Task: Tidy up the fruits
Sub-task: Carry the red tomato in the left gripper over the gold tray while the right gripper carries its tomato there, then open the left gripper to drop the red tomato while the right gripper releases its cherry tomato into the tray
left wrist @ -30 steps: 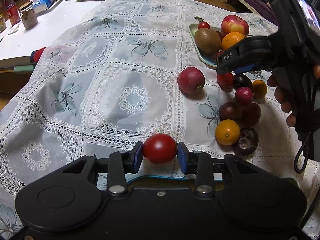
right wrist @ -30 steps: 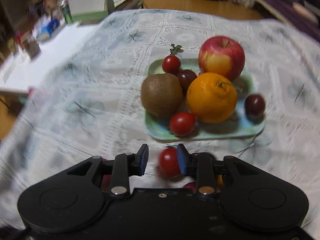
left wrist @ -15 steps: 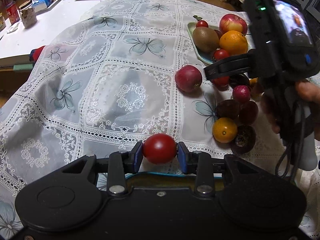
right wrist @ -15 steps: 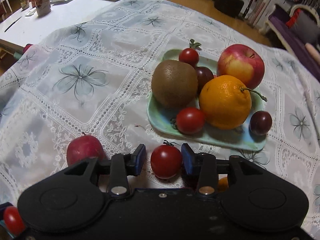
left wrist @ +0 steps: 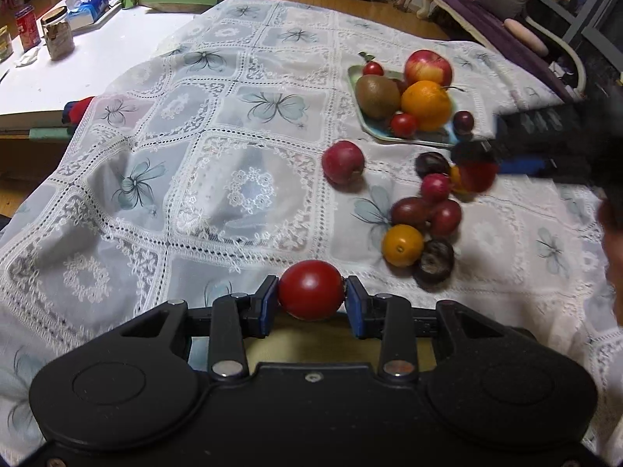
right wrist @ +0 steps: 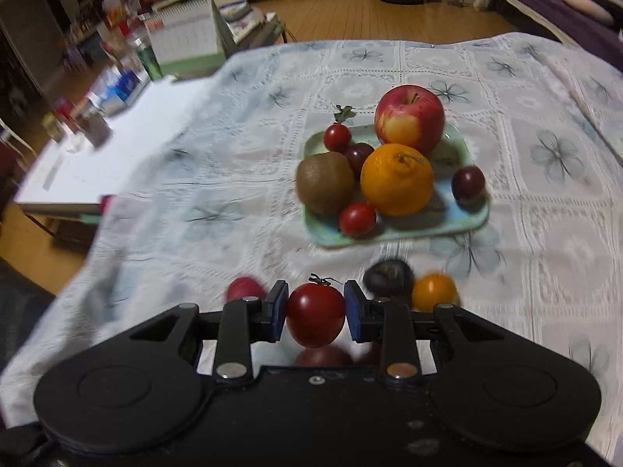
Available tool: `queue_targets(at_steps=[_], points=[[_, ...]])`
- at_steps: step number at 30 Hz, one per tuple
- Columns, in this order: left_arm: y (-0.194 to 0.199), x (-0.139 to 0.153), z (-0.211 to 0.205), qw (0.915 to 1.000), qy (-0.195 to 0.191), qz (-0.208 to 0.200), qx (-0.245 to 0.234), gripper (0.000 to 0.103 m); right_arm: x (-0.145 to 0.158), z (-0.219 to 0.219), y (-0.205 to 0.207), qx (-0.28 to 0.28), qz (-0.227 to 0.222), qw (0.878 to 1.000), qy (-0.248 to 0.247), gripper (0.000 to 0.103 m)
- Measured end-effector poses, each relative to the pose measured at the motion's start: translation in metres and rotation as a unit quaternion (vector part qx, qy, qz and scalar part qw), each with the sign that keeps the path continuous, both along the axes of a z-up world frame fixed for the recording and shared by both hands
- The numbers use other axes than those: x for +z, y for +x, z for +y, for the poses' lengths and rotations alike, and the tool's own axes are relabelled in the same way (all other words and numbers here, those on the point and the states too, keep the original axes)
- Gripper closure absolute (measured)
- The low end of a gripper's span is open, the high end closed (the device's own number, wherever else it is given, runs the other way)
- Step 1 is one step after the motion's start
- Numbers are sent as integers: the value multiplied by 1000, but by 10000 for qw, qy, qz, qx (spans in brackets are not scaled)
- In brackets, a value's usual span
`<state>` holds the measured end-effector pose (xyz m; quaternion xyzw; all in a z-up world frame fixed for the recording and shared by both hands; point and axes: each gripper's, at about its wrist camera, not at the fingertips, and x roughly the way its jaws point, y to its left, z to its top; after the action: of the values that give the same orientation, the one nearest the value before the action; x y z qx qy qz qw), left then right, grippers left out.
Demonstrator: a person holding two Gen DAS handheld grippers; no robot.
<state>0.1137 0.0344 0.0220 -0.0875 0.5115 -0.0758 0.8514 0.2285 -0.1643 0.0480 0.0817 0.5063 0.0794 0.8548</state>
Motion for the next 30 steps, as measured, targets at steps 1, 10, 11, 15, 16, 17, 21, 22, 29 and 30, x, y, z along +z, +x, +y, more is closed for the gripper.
queue_targets(at_steps=[1, 10, 11, 15, 16, 17, 21, 22, 29, 30], points=[[-5, 2, -1, 10000, 8, -13, -16, 58, 6, -2, -14, -31, -38, 10000, 25, 72], [-53, 4, -16, 9997, 71, -48, -210, 58, 2, -37, -131, -504, 349, 9974, 376, 71], [-58, 2, -17, 9998, 69, -30, -202, 58, -2, -40, -141, -552, 419, 9967, 411, 71], [-70, -7, -21, 9997, -27, 134, -205, 58, -20, -50, -177, -757, 552, 9952, 264, 71], [-73, -9, -22, 9997, -43, 170, -193, 58, -24, -51, -185, -765, 563, 9953, 181, 71], [-75, -11, -22, 9996, -40, 196, -188, 58, -27, -52, -191, -769, 569, 9953, 135, 71], [-82, -15, -23, 9997, 143, 163, -115, 58, -39, -55, -202, -815, 651, 9945, 94, 71], [-83, -16, -23, 9997, 192, 152, -91, 58, -42, -56, -202, -809, 694, 9942, 113, 71], [-87, -26, -21, 9994, 237, 232, -57, 58, -52, -53, -201, -831, 882, 9926, 0, 71], [-88, -27, -21, 9994, 237, 243, -55, 58, -53, -51, -201, -824, 886, 9926, -39, 71]])
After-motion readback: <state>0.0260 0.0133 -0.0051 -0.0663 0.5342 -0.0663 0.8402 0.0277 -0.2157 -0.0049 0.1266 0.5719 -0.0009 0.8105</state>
